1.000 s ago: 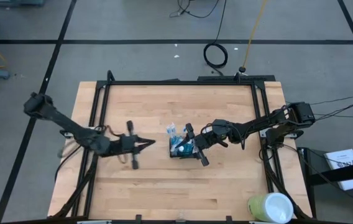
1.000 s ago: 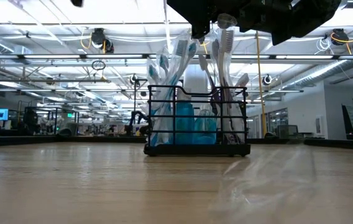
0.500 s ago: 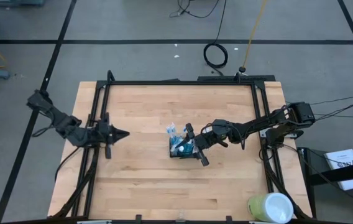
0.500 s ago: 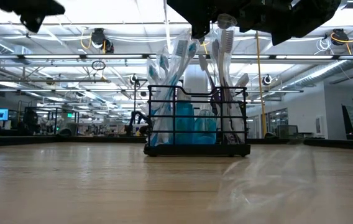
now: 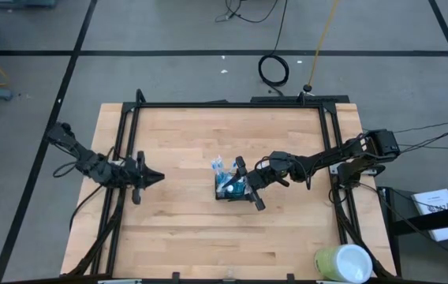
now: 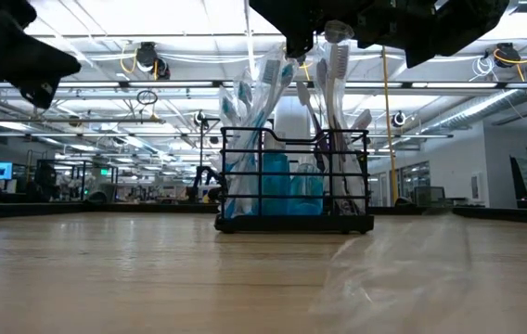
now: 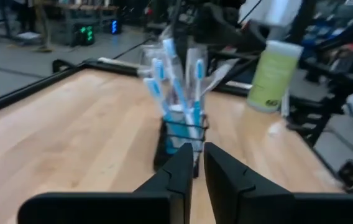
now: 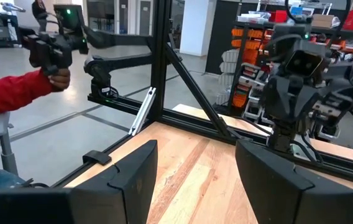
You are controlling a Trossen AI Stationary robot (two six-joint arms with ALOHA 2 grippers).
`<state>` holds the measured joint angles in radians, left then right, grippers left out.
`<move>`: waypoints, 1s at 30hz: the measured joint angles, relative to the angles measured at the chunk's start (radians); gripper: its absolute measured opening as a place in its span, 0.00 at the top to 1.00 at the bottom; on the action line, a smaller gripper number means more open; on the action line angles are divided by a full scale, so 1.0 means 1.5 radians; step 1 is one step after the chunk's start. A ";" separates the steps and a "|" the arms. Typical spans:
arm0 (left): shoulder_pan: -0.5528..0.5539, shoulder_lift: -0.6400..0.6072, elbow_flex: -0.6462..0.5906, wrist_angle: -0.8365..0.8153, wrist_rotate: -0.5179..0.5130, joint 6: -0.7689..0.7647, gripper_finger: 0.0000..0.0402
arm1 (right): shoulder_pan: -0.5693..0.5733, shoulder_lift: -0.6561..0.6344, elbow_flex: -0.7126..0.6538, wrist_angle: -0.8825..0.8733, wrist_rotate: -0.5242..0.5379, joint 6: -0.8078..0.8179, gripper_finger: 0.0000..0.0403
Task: Pick & Place toothbrushing station
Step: Return to Home Position
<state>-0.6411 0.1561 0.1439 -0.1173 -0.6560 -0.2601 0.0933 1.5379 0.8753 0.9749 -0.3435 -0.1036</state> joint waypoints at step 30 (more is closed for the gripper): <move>0.000 -0.091 -0.069 0.074 0.123 0.122 0.90 | 0.000 0.000 0.000 0.000 0.000 0.000 0.48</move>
<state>-0.6411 0.0193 0.0411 -0.0056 -0.4709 -0.0768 0.0933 1.5379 0.8753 0.9749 -0.3435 -0.1036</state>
